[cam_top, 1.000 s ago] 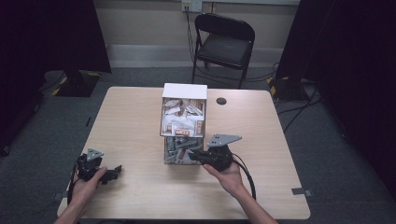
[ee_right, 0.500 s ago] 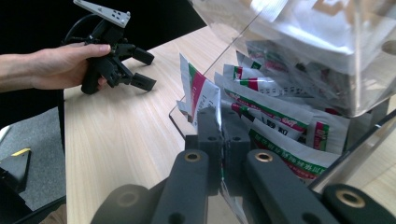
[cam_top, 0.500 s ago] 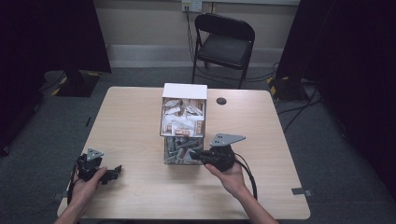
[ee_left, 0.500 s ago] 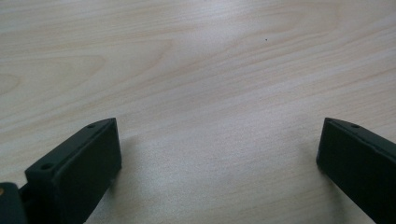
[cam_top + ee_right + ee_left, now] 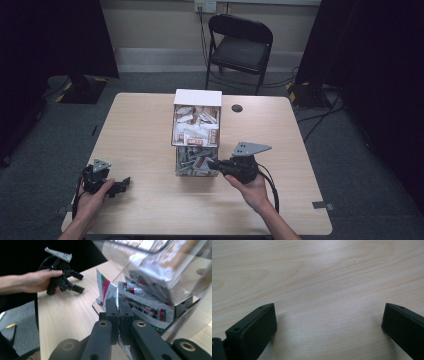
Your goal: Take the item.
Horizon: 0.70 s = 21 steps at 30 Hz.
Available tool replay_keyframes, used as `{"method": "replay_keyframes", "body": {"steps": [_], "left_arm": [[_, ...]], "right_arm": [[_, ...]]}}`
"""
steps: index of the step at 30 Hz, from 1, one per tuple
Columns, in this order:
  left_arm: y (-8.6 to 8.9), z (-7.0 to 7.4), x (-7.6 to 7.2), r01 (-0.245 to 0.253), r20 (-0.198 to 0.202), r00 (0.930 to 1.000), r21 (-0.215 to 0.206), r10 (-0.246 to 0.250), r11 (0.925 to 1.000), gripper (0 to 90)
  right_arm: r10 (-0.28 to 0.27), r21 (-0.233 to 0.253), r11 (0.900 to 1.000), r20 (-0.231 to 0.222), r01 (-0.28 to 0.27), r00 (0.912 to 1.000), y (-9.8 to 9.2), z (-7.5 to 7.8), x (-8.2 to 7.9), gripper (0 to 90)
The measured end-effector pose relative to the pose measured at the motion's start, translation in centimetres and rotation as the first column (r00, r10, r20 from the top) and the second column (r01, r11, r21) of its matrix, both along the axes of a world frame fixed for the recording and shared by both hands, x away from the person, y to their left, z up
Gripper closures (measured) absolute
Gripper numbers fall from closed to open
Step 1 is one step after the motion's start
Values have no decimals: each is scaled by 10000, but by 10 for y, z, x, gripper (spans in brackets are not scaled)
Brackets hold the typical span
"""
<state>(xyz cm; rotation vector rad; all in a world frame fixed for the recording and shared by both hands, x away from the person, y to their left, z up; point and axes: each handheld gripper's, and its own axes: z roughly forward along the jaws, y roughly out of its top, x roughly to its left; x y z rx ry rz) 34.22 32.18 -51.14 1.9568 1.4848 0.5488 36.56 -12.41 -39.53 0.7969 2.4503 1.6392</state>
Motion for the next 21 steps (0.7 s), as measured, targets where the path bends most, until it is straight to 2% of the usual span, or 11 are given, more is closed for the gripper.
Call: {"method": "replay_keyframes", "body": {"steps": [11,21], "left_arm": [[0,0,0,1,-1,10000,4,-1,10000,0],[0,0,0,3,-2,10000,2,-3,10000,0]], "right_arm": [[-118,-116,9999,88,119,9999,-11,1,-6,889],[-339,47,9994,166,338,9993,-23,5,-7,889]]}}
